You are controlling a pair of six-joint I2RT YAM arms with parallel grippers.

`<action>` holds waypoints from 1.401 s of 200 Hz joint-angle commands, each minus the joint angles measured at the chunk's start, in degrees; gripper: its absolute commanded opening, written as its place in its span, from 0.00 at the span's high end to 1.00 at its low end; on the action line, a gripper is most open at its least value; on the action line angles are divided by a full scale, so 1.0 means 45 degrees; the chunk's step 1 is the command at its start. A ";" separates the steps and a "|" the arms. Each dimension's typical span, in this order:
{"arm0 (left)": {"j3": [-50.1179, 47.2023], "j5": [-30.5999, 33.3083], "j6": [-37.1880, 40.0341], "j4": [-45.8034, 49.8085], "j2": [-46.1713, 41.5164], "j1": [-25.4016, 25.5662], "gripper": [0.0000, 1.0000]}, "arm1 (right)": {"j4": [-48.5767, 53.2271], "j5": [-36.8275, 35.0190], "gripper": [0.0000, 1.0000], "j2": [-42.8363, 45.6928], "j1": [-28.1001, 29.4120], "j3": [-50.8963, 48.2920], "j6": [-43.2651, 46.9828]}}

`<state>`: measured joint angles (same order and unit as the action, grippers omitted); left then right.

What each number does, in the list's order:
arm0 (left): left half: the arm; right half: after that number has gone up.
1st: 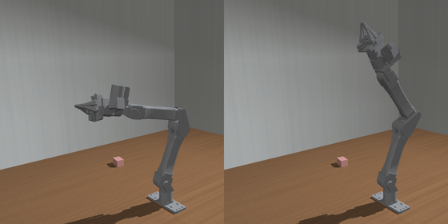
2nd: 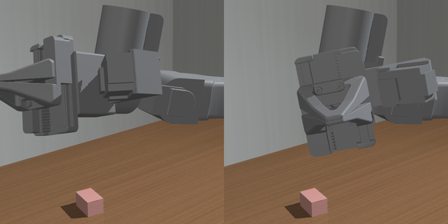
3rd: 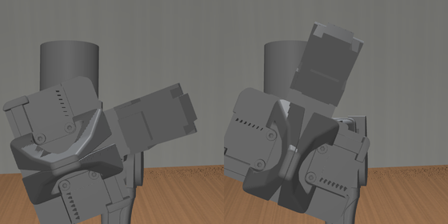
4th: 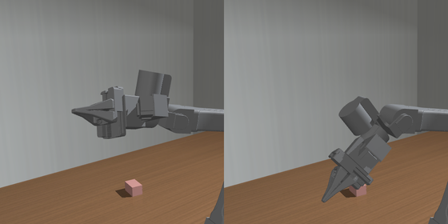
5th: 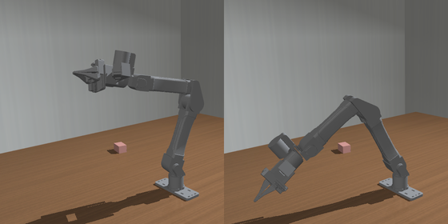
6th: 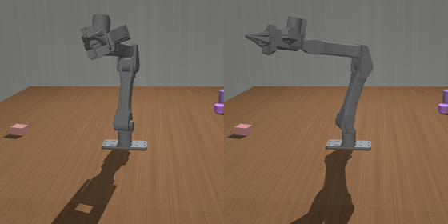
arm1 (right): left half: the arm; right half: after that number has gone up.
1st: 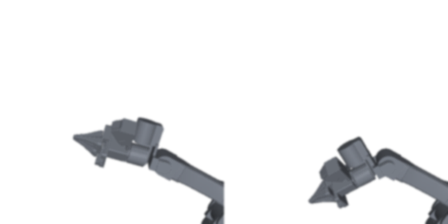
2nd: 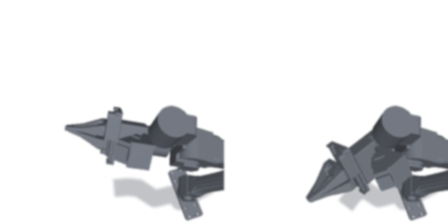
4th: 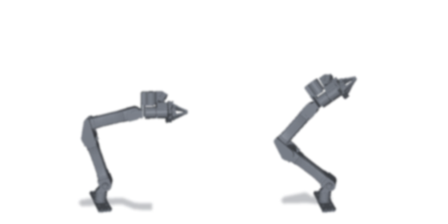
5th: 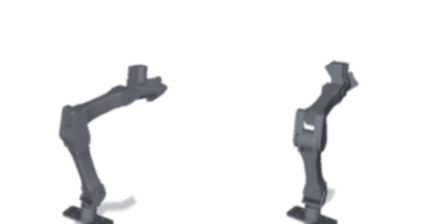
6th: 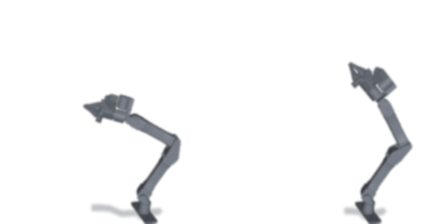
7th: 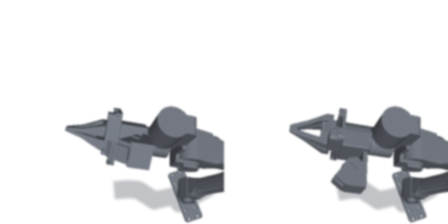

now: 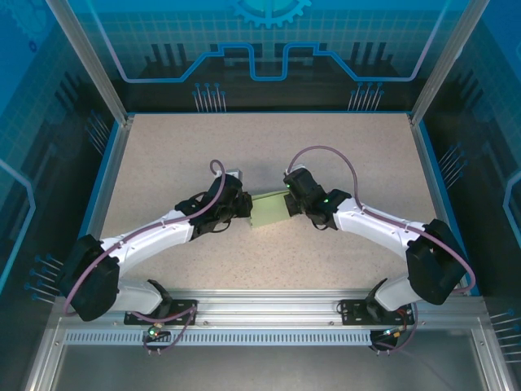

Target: Fold the paper box

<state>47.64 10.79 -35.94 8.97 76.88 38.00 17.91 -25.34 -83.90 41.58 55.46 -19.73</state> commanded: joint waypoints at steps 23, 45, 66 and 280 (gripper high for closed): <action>0.0278 -0.0206 -0.0668 -0.0462 -0.0015 0.0130 0.86 | 0.0023 0.0456 1.00 -0.0165 0.0242 -0.0344 -0.0109; 0.0239 -0.0340 -0.0909 -0.0539 0.0044 0.0126 0.86 | -0.0008 0.0462 1.00 -0.0126 0.0234 -0.0395 -0.0088; 0.0200 -0.0456 -0.1189 -0.0694 0.0112 0.0101 0.87 | -0.0016 0.0474 1.00 -0.0117 0.0239 -0.0420 -0.0087; -0.0020 -0.0560 -0.2401 -0.1672 0.0241 0.0026 0.88 | -0.0055 0.0690 1.00 -0.0211 0.0239 -0.0508 -0.0118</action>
<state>47.64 10.79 -44.12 7.09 77.65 37.98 16.19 -26.15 -83.90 41.58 54.39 -19.75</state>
